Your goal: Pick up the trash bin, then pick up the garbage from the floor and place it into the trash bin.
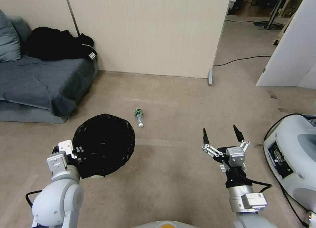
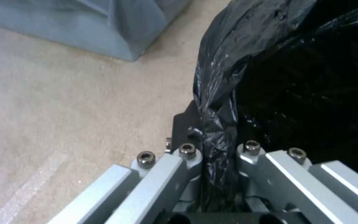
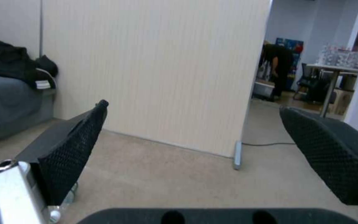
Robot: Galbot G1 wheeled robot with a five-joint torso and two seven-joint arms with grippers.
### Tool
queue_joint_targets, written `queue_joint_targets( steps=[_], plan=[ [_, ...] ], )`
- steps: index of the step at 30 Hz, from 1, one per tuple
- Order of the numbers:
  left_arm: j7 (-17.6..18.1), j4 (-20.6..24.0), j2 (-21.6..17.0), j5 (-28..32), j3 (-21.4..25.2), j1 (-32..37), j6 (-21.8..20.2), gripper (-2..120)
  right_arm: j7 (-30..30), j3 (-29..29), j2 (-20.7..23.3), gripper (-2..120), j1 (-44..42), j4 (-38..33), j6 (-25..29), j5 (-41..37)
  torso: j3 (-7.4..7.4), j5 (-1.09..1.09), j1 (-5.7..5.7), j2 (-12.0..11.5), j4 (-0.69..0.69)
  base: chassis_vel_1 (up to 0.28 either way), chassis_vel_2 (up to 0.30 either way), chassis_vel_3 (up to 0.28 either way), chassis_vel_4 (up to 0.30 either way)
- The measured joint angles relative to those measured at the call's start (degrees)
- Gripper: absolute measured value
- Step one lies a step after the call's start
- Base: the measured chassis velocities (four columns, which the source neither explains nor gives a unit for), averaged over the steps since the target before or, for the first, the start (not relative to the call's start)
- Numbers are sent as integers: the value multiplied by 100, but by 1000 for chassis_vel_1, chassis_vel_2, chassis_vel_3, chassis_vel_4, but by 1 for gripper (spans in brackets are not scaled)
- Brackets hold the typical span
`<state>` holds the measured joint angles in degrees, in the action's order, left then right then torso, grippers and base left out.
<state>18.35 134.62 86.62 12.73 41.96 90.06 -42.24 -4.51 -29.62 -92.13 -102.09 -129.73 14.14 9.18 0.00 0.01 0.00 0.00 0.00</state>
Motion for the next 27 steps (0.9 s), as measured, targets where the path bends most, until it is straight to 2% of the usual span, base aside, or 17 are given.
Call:
queue_joint_targets(
  steps=[9, 27],
  plan=[
    [-181, 459, -13, -540, -210, 630, 114, 2, 27, 122, 0, 100, -16, -19, 60, 5, 0, -1, 0, 0, 0, 0, 0, 0, 0],
    [-172, 591, 34, -727, -295, 873, 237, 2, 16, 162, 0, 100, -35, -4, 49, -3, -1, -1, 0, 0, 0, 0, 0, 0, 0]
  ],
)
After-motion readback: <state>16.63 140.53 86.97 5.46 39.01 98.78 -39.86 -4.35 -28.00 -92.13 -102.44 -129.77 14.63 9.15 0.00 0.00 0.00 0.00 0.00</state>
